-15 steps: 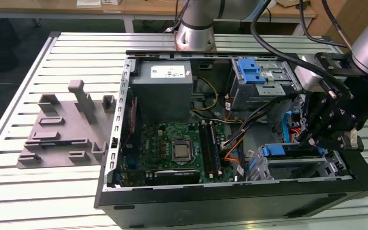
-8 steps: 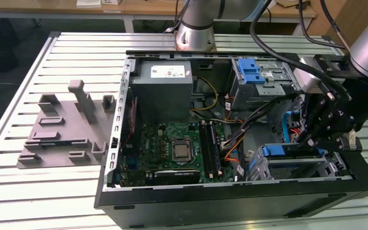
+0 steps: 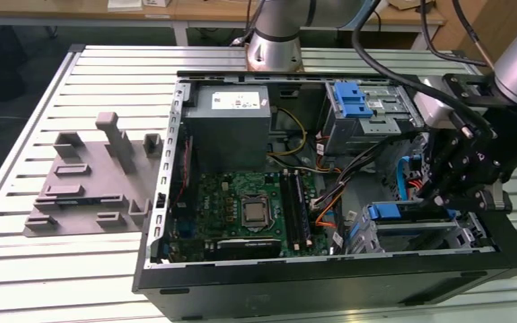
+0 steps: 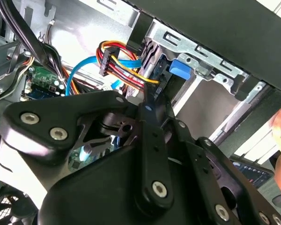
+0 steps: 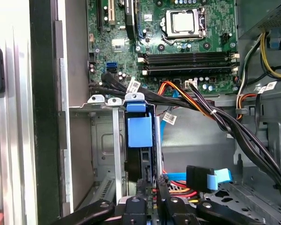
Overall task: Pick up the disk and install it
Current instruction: 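Insert the first disk wire, then insert the second disk wire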
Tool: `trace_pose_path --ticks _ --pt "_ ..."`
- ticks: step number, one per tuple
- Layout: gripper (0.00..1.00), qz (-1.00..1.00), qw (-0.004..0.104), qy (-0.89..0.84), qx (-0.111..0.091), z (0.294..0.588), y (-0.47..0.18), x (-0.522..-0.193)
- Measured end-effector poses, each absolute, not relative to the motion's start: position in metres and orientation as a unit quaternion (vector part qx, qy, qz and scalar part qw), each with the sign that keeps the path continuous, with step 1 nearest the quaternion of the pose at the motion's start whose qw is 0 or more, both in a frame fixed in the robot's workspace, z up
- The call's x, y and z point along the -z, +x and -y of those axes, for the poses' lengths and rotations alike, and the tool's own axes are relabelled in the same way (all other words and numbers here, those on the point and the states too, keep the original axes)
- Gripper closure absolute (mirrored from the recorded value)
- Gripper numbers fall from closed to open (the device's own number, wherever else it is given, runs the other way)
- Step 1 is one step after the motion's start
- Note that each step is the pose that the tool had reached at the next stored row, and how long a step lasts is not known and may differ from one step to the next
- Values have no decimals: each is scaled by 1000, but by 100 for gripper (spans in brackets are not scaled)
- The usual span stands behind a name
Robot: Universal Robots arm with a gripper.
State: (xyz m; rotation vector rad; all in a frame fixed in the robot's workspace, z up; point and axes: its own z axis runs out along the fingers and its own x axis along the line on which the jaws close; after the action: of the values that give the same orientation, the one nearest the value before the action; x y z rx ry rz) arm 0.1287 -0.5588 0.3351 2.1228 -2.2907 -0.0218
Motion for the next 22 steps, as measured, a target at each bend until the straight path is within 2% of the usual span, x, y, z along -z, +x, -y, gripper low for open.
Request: trace_pose_path --ticks 6,7,22 --pt "78 733 10 680 7 559 129 -346" --pt "89 733 10 680 7 559 129 -347" --pt "89 733 11 680 8 559 129 -351"
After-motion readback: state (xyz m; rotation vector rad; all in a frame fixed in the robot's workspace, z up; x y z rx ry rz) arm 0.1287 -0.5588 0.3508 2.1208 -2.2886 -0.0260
